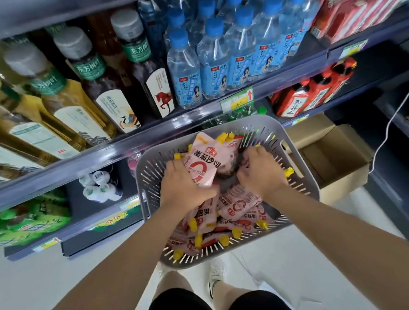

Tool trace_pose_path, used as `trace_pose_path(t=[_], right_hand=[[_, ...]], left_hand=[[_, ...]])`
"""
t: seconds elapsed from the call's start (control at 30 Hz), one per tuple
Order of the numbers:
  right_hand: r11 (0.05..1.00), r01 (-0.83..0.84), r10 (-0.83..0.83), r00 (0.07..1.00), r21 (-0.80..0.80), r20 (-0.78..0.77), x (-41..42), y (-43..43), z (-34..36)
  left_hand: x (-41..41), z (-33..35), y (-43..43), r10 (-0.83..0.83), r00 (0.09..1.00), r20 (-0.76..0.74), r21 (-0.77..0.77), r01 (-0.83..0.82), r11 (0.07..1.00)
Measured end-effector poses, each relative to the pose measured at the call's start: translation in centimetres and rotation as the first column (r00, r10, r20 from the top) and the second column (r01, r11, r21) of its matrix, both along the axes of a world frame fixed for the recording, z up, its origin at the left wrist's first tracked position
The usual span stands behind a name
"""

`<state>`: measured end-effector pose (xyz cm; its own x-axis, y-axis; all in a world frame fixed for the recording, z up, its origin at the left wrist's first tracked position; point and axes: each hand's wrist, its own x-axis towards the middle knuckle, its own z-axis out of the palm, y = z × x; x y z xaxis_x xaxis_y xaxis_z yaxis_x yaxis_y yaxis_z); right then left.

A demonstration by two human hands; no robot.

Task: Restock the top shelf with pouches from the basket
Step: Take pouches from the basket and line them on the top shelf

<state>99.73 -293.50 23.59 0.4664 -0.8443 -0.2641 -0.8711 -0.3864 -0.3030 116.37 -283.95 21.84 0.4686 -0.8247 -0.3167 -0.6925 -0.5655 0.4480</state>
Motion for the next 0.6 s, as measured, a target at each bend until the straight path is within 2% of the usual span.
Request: trace_pose_path(t=[0.03,0.07,0.13,0.2,0.33,0.47,0.6], right_hand=[[0.996,-0.009,0.020,0.991,0.089,-0.130,0.1,0.5,-0.7],[0.983,-0.077,0.116,0.966,0.168,-0.231,0.1,1.0,-1.5],[0.917,-0.312,0.387,0.851,0.249,-0.356,-0.2,1.4,-3.0],[0.851,-0.448,0.526,0.733,0.275,-0.431,-0.7,1.0,-3.9],[0.824,-0.498,0.566,0.703,0.270,-0.431,-0.9,0.5,-6.3],[0.815,-0.511,0.579,0.706,0.272,-0.409,-0.7,-0.2,-7.1],[0.833,-0.407,0.538,0.754,0.374,-0.377,-0.9,-1.0,-5.9]], left_hand=[[0.0,0.2,0.3,0.008,0.998,0.056,0.006,-0.009,1.000],[0.1,0.2,0.7,0.021,0.995,0.095,0.012,-0.022,1.000],[0.1,0.2,1.6,0.072,0.990,0.119,0.010,-0.074,0.997],[0.2,0.2,2.3,0.128,0.984,0.121,0.041,-0.134,0.990],[-0.2,0.2,3.4,0.119,0.977,0.178,0.169,-0.150,0.974],[-1.0,-1.0,4.4,0.057,0.981,0.183,0.191,-0.092,0.977],[-1.3,-1.7,4.5,0.020,0.987,0.158,0.231,-0.056,0.971]])
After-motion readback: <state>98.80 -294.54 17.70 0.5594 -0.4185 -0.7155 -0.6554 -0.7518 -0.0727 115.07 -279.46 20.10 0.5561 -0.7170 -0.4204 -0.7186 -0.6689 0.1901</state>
